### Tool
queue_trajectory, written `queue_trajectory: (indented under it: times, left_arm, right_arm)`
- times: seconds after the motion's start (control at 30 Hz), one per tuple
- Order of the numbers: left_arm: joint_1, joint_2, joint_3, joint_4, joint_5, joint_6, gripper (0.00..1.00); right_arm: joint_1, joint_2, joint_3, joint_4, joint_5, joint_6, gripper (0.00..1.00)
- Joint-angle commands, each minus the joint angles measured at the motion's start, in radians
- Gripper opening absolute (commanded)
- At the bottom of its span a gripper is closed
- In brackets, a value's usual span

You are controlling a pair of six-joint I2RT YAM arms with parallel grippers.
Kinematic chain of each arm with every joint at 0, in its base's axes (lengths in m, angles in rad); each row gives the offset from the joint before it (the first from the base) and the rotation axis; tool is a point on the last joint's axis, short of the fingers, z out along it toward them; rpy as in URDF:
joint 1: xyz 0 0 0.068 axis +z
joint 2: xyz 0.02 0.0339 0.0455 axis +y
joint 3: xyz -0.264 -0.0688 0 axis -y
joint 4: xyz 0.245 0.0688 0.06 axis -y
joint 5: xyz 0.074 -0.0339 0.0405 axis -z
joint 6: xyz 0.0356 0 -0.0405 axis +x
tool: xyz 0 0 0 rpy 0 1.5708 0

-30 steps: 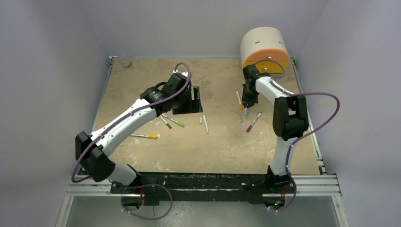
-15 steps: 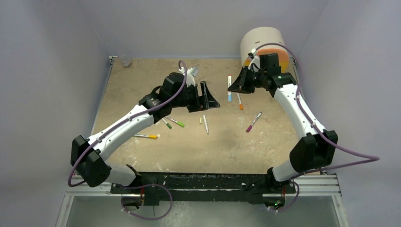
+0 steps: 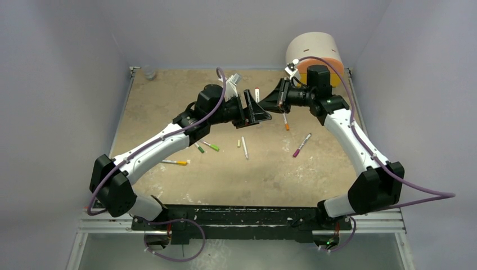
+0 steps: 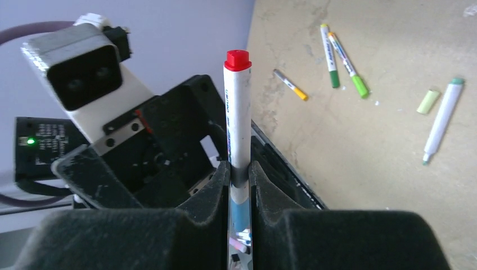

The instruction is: Open the pen caps

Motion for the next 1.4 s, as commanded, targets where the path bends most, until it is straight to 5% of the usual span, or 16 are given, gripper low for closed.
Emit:
queue_trajectory:
  times: [0.0, 0.3, 0.6, 0.7, 0.8, 0.9, 1.1, 1.37]
  left_arm:
    - [-0.006, -0.015, 0.046, 0.049, 0.008, 0.003, 0.72]
    - [-0.007, -0.013, 0.046, 0.046, -0.014, 0.007, 0.52]
    - [-0.009, -0.002, 0.035, 0.028, -0.014, -0.001, 0.00]
    - [-0.010, -0.005, 0.023, 0.047, -0.009, -0.018, 0.00]
    - [-0.010, -0.006, 0.018, 0.057, 0.008, -0.029, 0.00]
    - [-0.009, -0.006, 0.005, 0.082, 0.034, -0.052, 0.00]
    - [-0.010, -0.006, -0.016, 0.123, 0.052, -0.086, 0.00]
    - [-0.009, -0.002, -0.033, 0.144, 0.072, -0.113, 0.00]
  right_arm:
    - [-0.001, -0.030, 0.012, 0.100, -0.061, 0.088, 0.02]
    - [0.000, -0.029, 0.016, 0.095, -0.064, 0.095, 0.01]
    - [0.001, -0.051, -0.014, 0.098, -0.048, 0.105, 0.01]
    - [0.001, -0.057, -0.024, 0.096, -0.042, 0.105, 0.04]
    - [0.001, -0.060, -0.028, 0.085, -0.035, 0.095, 0.26]
    - [0.001, -0.062, -0.027, 0.068, -0.029, 0.078, 0.34]
    - [0.001, -0.062, -0.024, 0.059, -0.027, 0.066, 0.34]
    - [0.001, -0.068, -0.032, 0.062, -0.030, 0.059, 0.12]
